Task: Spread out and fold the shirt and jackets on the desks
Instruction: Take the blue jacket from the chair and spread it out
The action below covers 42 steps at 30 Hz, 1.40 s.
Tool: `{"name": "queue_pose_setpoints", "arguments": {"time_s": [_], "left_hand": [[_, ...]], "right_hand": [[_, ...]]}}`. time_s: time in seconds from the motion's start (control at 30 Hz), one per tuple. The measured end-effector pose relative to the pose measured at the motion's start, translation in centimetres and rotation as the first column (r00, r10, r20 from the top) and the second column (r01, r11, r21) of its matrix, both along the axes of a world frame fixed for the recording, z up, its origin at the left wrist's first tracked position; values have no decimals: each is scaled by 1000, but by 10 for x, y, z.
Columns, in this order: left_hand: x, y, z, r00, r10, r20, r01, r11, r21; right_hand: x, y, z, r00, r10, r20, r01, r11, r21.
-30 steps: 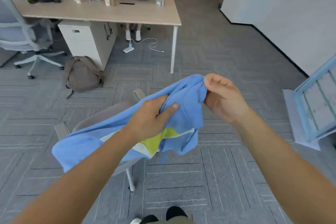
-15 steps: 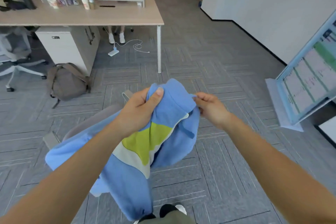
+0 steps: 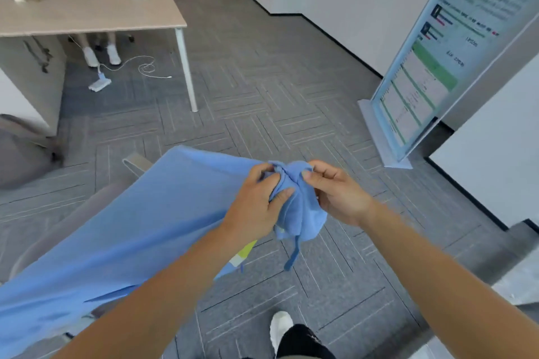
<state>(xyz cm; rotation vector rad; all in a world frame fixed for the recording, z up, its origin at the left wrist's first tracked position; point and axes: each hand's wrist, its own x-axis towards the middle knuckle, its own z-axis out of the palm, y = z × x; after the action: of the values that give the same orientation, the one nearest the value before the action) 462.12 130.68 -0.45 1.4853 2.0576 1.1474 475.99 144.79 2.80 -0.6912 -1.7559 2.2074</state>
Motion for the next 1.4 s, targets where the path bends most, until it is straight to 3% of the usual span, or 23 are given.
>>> {"name": "queue_pose_setpoints", "arguments": {"time_s": [0.23, 0.4, 0.47, 0.57, 0.7, 0.8, 0.97, 1.17, 1.27, 1.33, 1.4], "left_hand": [[54, 114, -6, 998, -40, -51, 40, 999, -1], [84, 219, 4, 973, -229, -11, 226, 969, -99], [88, 255, 15, 959, -280, 50, 284, 949, -136], [79, 292, 20, 937, -290, 196, 307, 950, -64], [56, 327, 8, 843, -129, 523, 122, 991, 49], [15, 348, 0, 847, -1, 532, 26, 999, -39], [-54, 370, -16, 827, -169, 536, 297, 941, -162], [-150, 403, -34, 828, -41, 560, 120, 987, -106], [-209, 415, -17, 853, 60, 518, -29, 997, -68], [-250, 423, 1, 818, 136, 559, -151, 988, -21], [-292, 430, 19, 787, 198, 585, -257, 966, 19]], "right_hand": [[36, 91, -14, 995, 10, -102, -16, 998, -62], [77, 199, -13, 993, -38, -111, 37, 999, -15], [89, 239, -7, 993, -62, -98, 65, 997, 34], [91, 289, -2, 987, -128, -93, 139, 982, 129], [64, 327, 1, 977, -176, -124, 202, 948, 244], [30, 343, 10, 985, -101, -140, 135, 956, 261], [-56, 361, 26, 996, 50, -80, -14, 917, 398], [-167, 391, 43, 995, 94, 30, -96, 845, 526], [-222, 414, 53, 999, 33, -7, -23, 819, 574], [-258, 424, 53, 1000, -10, -20, 20, 816, 578], [-290, 434, 44, 997, 17, 69, -53, 822, 568]]}}
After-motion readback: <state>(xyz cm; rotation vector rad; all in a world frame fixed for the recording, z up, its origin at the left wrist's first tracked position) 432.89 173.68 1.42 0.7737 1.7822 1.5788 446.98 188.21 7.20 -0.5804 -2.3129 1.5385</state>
